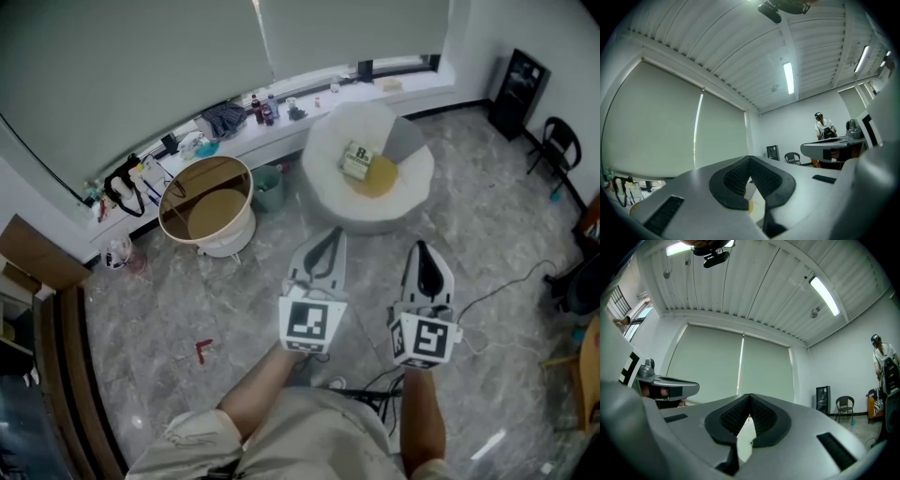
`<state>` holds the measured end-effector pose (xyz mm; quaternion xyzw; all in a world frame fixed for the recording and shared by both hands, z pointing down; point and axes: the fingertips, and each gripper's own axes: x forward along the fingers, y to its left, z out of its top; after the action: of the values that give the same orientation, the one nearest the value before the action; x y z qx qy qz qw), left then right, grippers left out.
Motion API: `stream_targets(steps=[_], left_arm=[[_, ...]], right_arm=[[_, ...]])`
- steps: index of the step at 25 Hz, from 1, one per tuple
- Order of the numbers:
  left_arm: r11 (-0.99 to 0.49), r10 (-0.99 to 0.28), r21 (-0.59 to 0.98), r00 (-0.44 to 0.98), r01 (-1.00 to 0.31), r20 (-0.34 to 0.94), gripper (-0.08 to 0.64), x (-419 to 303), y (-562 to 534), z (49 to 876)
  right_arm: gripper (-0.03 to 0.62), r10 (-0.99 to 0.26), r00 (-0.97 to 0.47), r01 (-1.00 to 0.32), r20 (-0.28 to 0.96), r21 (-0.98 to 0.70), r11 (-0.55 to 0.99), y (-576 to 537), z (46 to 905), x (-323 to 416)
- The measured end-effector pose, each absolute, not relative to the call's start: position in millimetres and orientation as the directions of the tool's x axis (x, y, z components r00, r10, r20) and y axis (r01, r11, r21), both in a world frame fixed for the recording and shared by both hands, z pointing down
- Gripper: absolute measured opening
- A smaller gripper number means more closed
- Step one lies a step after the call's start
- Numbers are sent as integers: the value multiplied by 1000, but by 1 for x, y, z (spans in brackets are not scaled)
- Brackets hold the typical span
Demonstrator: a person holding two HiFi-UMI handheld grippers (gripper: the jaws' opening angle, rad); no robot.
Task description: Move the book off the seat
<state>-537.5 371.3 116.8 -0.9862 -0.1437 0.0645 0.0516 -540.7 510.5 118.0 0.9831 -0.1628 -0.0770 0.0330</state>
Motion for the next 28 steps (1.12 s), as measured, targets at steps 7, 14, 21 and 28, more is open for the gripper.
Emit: stream_targets(steps=[7, 14, 21, 28], left_arm=[[-950, 301, -121, 948, 289, -102, 3, -510, 370, 124], [-945, 319, -107, 941, 308, -112, 3, -452, 352, 128], [-938, 341, -101, 934, 332, -102, 3, -381, 312, 129], [-933, 356, -95, 930, 348, -94, 3, -317, 268, 133]], right_arm=[[6, -316, 939, -307, -138, 83, -948, 507, 122, -515], [6, -302, 946, -292, -116, 95, -952, 486, 129, -460], [5, -275, 957, -266, -97, 96, -959, 447, 127, -392], [5, -245, 966, -237, -84, 95, -967, 407, 130, -329]])
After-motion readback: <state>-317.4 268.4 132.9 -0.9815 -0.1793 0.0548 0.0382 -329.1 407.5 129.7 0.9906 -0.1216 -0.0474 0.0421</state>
